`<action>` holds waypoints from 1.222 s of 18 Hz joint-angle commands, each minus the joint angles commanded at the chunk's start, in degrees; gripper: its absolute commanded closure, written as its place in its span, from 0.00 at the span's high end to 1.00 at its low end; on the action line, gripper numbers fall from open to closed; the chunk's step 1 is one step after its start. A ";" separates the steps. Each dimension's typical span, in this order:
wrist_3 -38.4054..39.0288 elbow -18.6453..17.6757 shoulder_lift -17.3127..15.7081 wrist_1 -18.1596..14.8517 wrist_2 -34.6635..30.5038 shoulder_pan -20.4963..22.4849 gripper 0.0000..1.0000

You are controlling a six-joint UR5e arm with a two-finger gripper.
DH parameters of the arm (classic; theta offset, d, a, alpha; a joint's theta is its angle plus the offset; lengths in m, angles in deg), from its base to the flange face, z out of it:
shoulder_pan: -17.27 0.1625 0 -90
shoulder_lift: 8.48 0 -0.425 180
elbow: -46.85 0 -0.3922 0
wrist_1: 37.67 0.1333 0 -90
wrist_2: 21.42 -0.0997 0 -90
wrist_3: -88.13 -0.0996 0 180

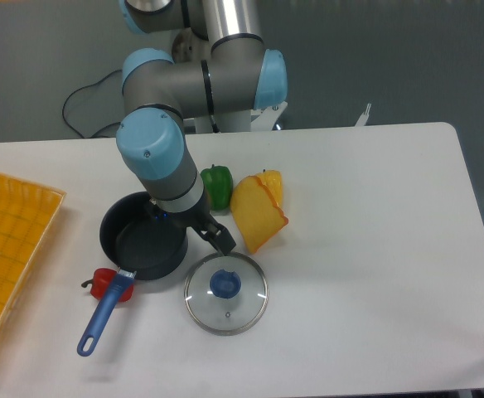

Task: Pick up the bread slice
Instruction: 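Move the gripper over the yellow bread slice beside the pan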

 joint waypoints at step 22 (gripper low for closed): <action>1.58 -0.97 0.44 4.39 6.42 6.86 1.00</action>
